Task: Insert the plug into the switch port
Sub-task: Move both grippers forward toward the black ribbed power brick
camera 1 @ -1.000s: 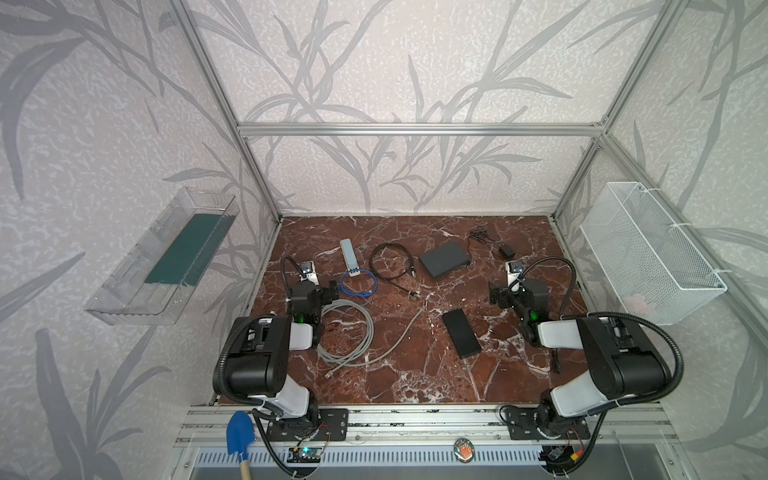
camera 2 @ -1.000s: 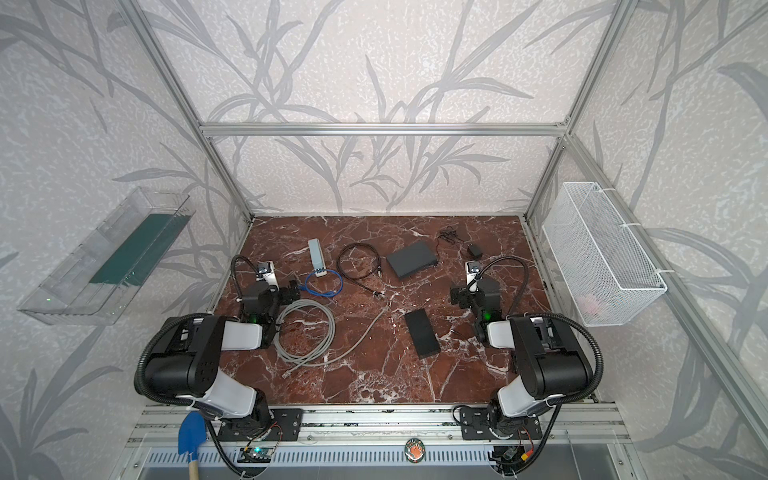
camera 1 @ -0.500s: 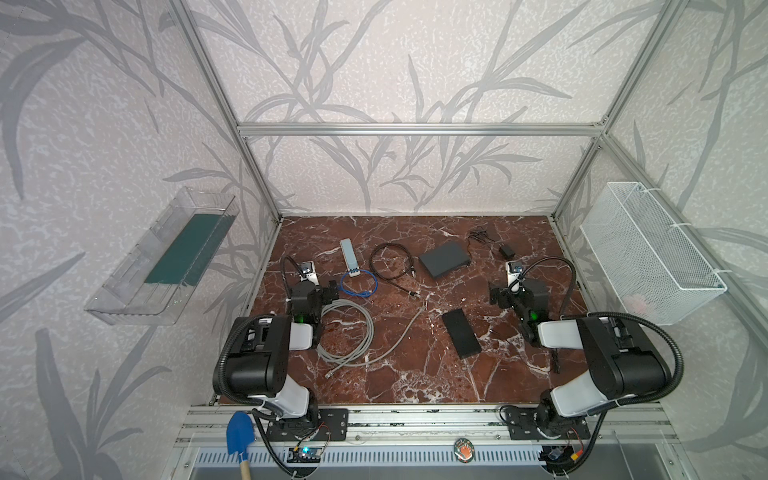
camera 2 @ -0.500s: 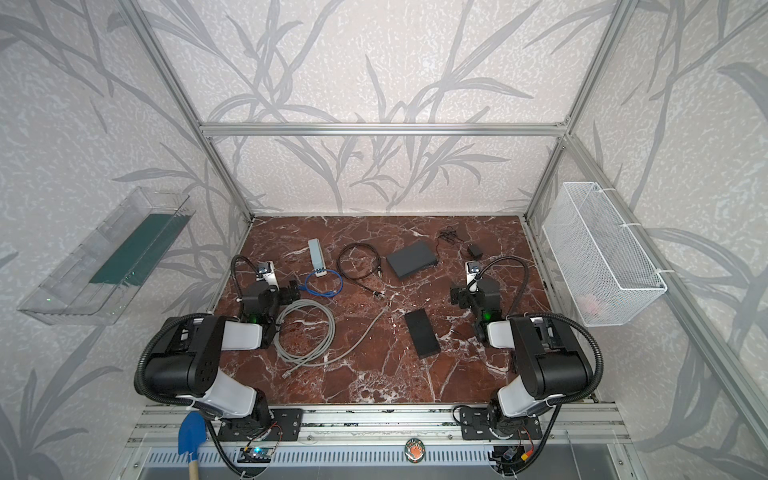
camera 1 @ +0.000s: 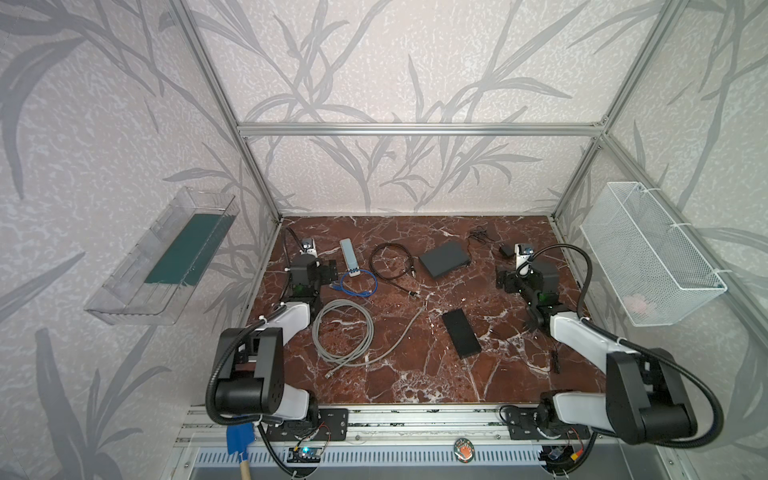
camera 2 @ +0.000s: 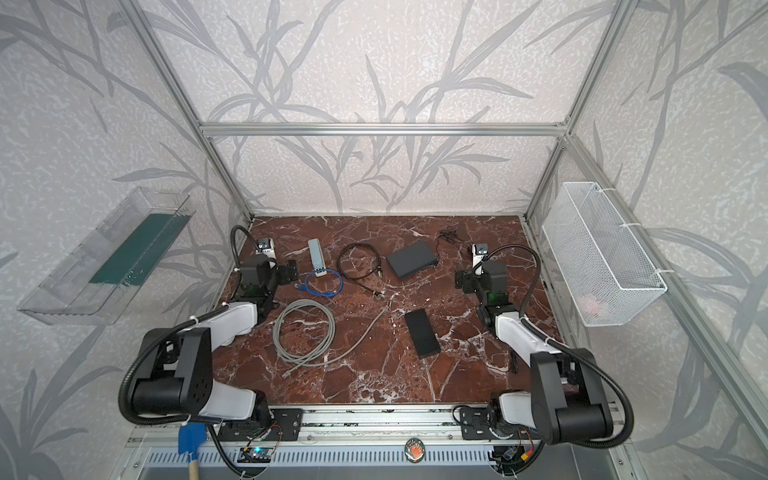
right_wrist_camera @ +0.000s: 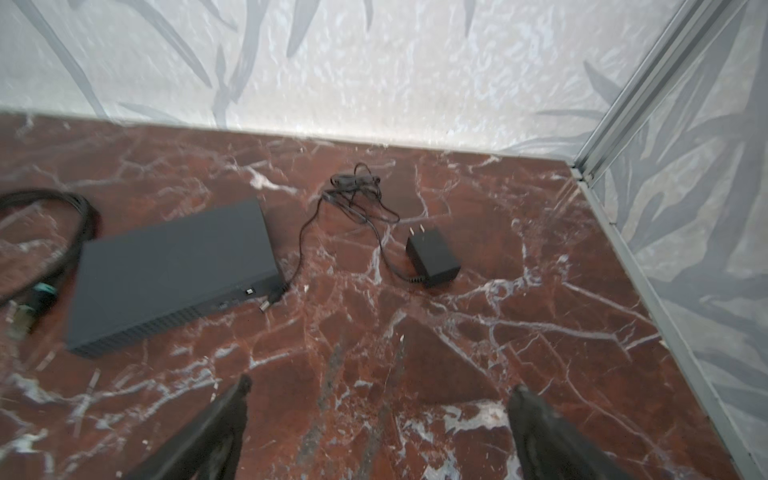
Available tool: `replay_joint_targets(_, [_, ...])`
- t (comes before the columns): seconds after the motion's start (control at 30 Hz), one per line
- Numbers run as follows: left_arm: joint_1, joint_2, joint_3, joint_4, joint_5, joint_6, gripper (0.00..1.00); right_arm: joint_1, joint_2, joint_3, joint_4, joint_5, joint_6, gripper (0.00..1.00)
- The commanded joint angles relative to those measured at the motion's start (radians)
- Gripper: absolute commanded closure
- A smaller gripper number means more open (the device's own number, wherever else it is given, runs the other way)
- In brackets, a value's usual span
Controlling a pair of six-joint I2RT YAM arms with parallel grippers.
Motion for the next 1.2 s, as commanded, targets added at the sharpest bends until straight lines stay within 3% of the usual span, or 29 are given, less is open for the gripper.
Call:
replay_joint_targets(0.0, [-0.113, -0.057, 0.053, -0.303, -0.082, 0.043, 0.01, -0.001, -0.079, 0.009, -0.291, -0.045, 0.104, 0.05])
replay_joint_targets(0.1, [-0.226, -0.08, 0.1, -0.433, -0.14, -0.027, 0.01, 0.007, -0.169, -0.01, -0.407, -0.102, 0.169, 0.06])
replay_joint_targets(0.3, [-0.466, -0.079, 0.142, -0.575, -0.054, -0.326, 0.05, 0.066, -0.307, -0.051, -0.619, -0.251, 0.287, 0.1])
replay_joint_targets(0.5, [-0.636, 0.041, 0.177, -0.608, 0.093, -0.549, 0.1, 0.174, -0.385, -0.123, -0.676, -0.283, 0.37, 0.15])
replay_joint_targets(0.63, [-0.7, 0.097, 0.183, -0.584, 0.152, -0.623, 0.12, 0.243, -0.39, -0.153, -0.668, -0.272, 0.403, 0.19])
replay_joint_targets(0.93, [-0.791, 0.276, 0.295, -0.53, 0.277, -0.683, 0.22, 0.262, -0.324, -0.192, -0.64, -0.314, 0.423, 0.37])
replay_joint_targets(1.17, [-0.821, 0.411, 0.38, -0.48, 0.374, -0.733, 0.25, 0.294, -0.27, -0.209, -0.614, -0.34, 0.451, 0.44])
